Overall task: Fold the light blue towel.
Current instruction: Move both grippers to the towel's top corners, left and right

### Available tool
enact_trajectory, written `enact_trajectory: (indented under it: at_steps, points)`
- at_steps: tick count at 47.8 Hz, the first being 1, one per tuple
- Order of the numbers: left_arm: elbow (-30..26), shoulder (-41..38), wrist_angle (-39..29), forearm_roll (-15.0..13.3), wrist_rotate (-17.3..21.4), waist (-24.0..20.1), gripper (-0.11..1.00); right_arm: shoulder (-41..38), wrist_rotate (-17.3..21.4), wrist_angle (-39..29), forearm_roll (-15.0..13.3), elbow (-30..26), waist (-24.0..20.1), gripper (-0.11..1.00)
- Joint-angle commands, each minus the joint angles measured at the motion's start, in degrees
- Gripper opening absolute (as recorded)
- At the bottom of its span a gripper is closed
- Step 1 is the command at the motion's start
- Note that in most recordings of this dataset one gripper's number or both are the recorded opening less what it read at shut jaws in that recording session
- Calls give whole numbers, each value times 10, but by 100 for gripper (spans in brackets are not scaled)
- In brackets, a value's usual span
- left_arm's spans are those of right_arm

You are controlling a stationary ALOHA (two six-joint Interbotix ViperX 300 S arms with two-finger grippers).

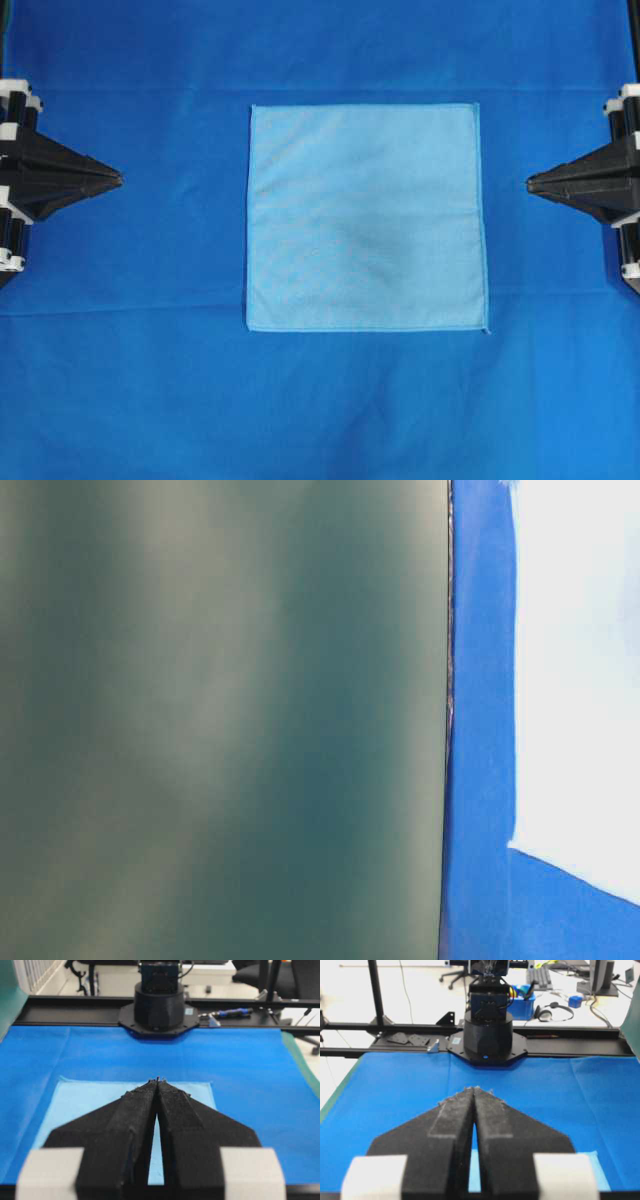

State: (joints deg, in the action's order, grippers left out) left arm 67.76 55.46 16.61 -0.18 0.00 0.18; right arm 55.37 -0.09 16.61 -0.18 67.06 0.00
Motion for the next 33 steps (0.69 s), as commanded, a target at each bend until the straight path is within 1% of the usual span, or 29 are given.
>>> enact_trajectory:
  at_steps: [1, 6, 11, 16, 20, 27, 29, 33]
  points:
    - [-17, -20, -4, -9, 5, -11, 0, -7, -1, 4, 1, -11, 9, 0]
    - [-23, -48, 4, -9, 9, -33, 0, -15, 2, -45, 1, -25, 41, 0]
    - [-26, -85, 18, -9, 9, -62, 0, -27, 5, -107, 1, -37, 91, 0]
    - [-31, -130, 21, -9, 8, -101, 0, -46, 5, -147, 2, -40, 145, 0]
    - [-40, -171, 22, -9, 7, -127, 0, -65, 6, -160, 2, -39, 185, 0]
    - [-64, -242, 21, -9, 8, -155, 1, -119, 5, -163, 2, -38, 247, 0]
    - [-75, -269, 22, -9, 8, -162, 4, -142, 4, -163, 1, -39, 265, 0]
    - [-92, -317, 21, -9, 10, -174, 25, -182, 0, -166, 1, -44, 290, 1]
